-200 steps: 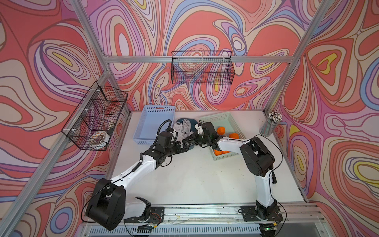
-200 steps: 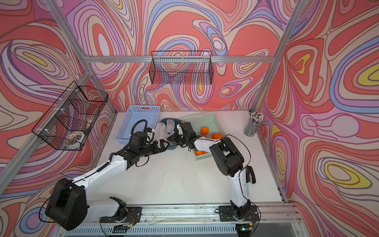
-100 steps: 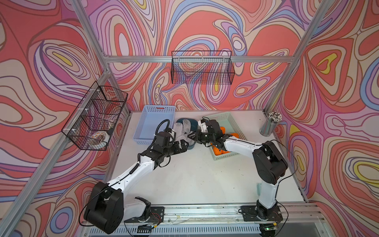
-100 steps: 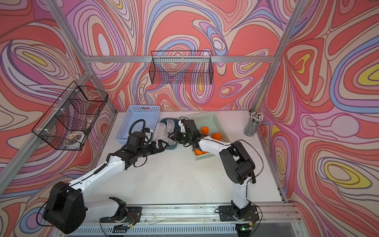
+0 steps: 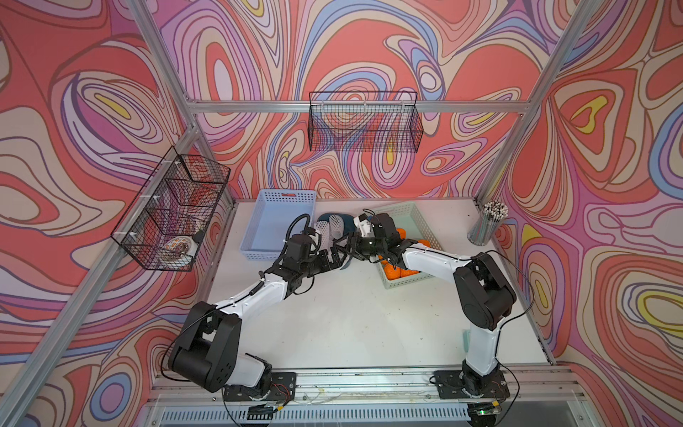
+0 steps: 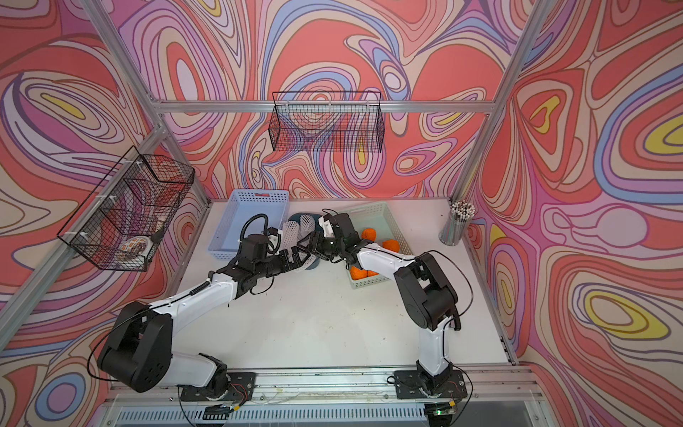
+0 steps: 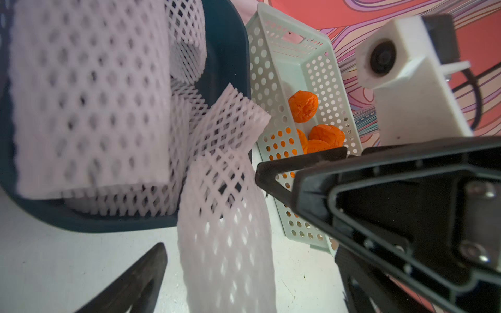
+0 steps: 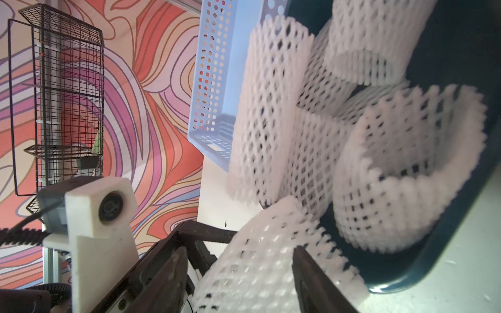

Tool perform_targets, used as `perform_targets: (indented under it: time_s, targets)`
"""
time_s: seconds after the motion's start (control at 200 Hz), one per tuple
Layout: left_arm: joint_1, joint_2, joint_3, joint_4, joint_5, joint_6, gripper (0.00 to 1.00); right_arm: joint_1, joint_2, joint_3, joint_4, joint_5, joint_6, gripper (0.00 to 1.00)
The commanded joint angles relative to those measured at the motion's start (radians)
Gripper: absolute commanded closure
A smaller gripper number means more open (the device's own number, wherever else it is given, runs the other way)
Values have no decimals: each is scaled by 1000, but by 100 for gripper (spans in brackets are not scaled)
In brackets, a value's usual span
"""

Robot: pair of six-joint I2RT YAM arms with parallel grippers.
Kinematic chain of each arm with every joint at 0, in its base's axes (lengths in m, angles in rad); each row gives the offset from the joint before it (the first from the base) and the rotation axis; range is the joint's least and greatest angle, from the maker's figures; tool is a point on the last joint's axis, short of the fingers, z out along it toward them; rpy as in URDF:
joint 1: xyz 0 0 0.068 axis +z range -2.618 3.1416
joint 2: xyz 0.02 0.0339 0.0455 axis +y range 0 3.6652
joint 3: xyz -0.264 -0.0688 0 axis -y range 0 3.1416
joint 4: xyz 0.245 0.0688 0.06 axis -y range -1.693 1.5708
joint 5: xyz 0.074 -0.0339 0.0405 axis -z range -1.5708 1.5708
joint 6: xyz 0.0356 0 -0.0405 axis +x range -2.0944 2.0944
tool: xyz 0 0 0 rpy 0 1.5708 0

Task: Remove foam nets from oranges
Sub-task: Place the foam net into the storage box.

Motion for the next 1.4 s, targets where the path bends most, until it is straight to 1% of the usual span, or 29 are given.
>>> perform_targets:
  time_s: [0.0,0.14,0.2,0.336,0.436,0.471,0.606,0.741,0.921,1.047,1.117,1.262,1.392]
  targets:
    - [8,16,30,120,6,-15,0,24,42,52,-118,-25,-68,36]
    - [8,25,40,113,-4,-12,0,38,65,86,-193,-20,-109,36]
    - [13,21,35,122,-10,-18,0,44,67,93,-215,-11,-125,37]
    - [24,-1,30,148,-15,-41,0,47,92,103,-242,-10,-140,49]
    - [27,-24,34,150,-13,-50,0,49,107,107,-231,-12,-141,64]
    - [28,-31,37,141,-17,-48,0,53,115,112,-230,-11,-143,68]
    - [39,-46,53,85,-43,-30,0,66,164,139,-237,-9,-151,77]
    - [60,-49,57,79,-53,-32,0,74,194,141,-245,27,-161,82]
    - [70,-98,112,3,-93,1,0,78,223,152,-282,76,-186,85]
    - [72,-135,176,-106,-121,39,0,77,224,161,-290,106,-191,85]
    - [71,-169,186,-140,-134,53,0,78,222,177,-291,113,-187,85]
    - [71,-242,198,-211,-146,86,0,76,214,238,-327,148,-192,81]
    - [71,-286,219,-285,-134,126,0,76,211,303,-375,181,-206,78]
